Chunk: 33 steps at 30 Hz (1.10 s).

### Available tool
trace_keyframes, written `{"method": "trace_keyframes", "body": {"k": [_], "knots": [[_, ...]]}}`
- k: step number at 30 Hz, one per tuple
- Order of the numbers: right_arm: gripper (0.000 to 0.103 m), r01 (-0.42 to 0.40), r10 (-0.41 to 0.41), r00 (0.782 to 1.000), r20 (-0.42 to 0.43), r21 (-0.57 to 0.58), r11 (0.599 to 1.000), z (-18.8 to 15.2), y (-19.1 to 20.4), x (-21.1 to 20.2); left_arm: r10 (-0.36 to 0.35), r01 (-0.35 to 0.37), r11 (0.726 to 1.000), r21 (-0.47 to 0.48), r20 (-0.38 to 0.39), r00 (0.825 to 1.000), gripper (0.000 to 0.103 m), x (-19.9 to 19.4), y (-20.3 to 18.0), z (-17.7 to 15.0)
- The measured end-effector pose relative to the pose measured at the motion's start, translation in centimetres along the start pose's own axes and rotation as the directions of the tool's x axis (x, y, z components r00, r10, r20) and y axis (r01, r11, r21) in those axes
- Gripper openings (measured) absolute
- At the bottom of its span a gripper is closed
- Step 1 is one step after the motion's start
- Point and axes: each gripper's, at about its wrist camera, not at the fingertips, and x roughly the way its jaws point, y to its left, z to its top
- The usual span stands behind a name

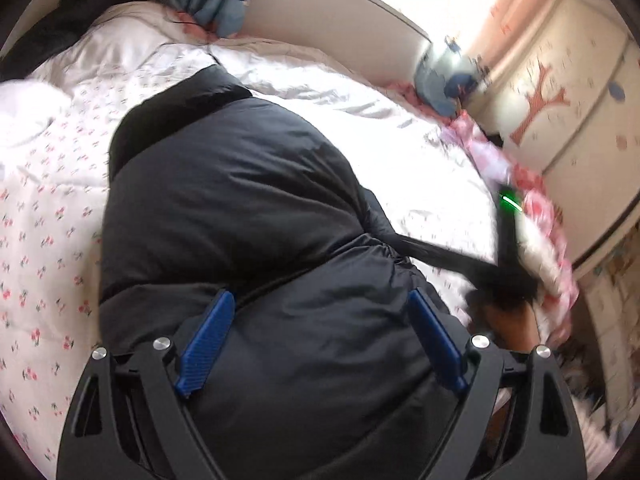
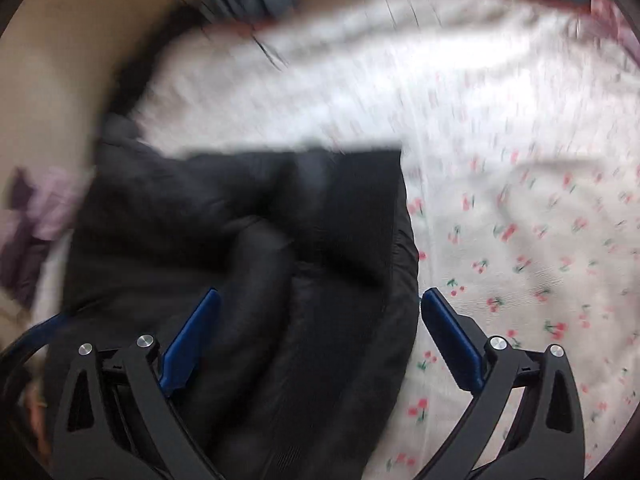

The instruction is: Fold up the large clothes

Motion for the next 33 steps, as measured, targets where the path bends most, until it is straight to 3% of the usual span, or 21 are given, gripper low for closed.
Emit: {"method": "trace_keyframes", "body": {"k": [1,3,5,7,9,11,13,15,17,18,22,24,26,30,31,33], "knots": [[0.097,0.023,-0.024,0.999,-0.024,-0.035,0.999,-0.9,0.4,0.0,0.003,-0.002,1.0,-0.024,0.011,1.0,0.085,-0.4,0.5,0.0],[0.097,0.072,-0.092,0.982,-0.165,-0.128,0.989,-4.2,0.8,2.3,-0.004,0.006,0.998,-0.06,0.022,1.0,0.085,-0.7,1.1,0.2],[0.097,0.043,-0.056,0.972,-0.228,-0.061,0.997,-5.7,-1.1,2.7,-0.031,0.032,0.997,-0.077,0.019,0.999,0.085,-1.1,1.5,0.3],[0.097,0.066,-0.073,0.977,-0.198,-0.042,0.997,-5.6,-1.7,1.3,-0.019,0.02,0.998,-0.067,0.014,1.0,0.085,-0.9,1.1,0.1],[0.097,0.083,-0.086,0.989,-0.121,-0.032,0.996,-6.6,-2.2,-2.6,0.045,-0.045,0.999,-0.031,0.002,0.999,0.085,-0.3,0.6,-0.2],[0.097,-0.002,0.001,1.0,-0.011,-0.039,0.999,-6.7,-1.4,-6.3,0.088,-0.088,0.996,-0.005,-0.005,0.996,0.085,0.5,-0.1,-0.4],[0.097,-0.015,0.016,1.0,0.011,-0.099,0.995,-7.7,0.5,-7.8,0.09,-0.09,0.996,-0.005,-0.004,0.996,0.085,0.5,-0.3,-0.3],[0.097,0.05,-0.084,0.983,-0.164,-0.199,0.979,-9.6,2.4,-4.2,0.078,-0.078,0.997,-0.01,0.002,0.997,0.085,0.7,-0.6,-0.2],[0.097,0.012,-0.047,0.968,-0.247,-0.141,0.99,-10.5,1.4,-2.3,0.066,-0.066,0.998,-0.013,-0.003,0.998,0.085,0.9,-0.7,-0.2],[0.097,0.005,-0.027,0.971,-0.24,-0.093,0.996,-10.5,0.5,-2.9,0.056,-0.056,0.998,-0.012,-0.006,0.998,0.085,0.9,-0.8,-0.1],[0.097,-0.022,0.019,0.998,-0.057,-0.053,0.998,-8.8,0.1,-8.0,0.124,-0.124,0.992,0.022,-0.005,0.992,0.085,1.1,-1.2,-0.4],[0.097,-0.045,0.05,0.997,0.06,-0.082,0.996,-5.8,1.1,-10.4,0.136,-0.136,0.99,0.028,-0.002,0.991,0.085,1.2,-1.5,-0.3],[0.097,-0.049,0.06,0.993,0.102,-0.101,0.994,-1.1,3.0,-9.3,0.136,-0.137,0.99,0.028,0.004,0.991,0.085,1.2,-1.6,-0.2],[0.097,-0.053,0.054,0.996,0.071,-0.024,0.998,4.4,2.4,-3.7,0.158,-0.159,0.986,0.045,0.015,0.987,0.085,1.3,-2.0,-0.2],[0.097,-0.028,0.027,0.999,0.041,0.014,1.0,5.2,2.0,-1.2,0.165,-0.166,0.985,0.049,0.015,0.986,0.085,1.3,-2.0,-0.1],[0.097,-0.01,0.02,0.996,-0.089,0.114,0.993,3.3,-1.3,3.9,0.174,-0.175,0.983,0.056,0.019,0.985,0.085,1.2,-2.0,-0.1]]}}
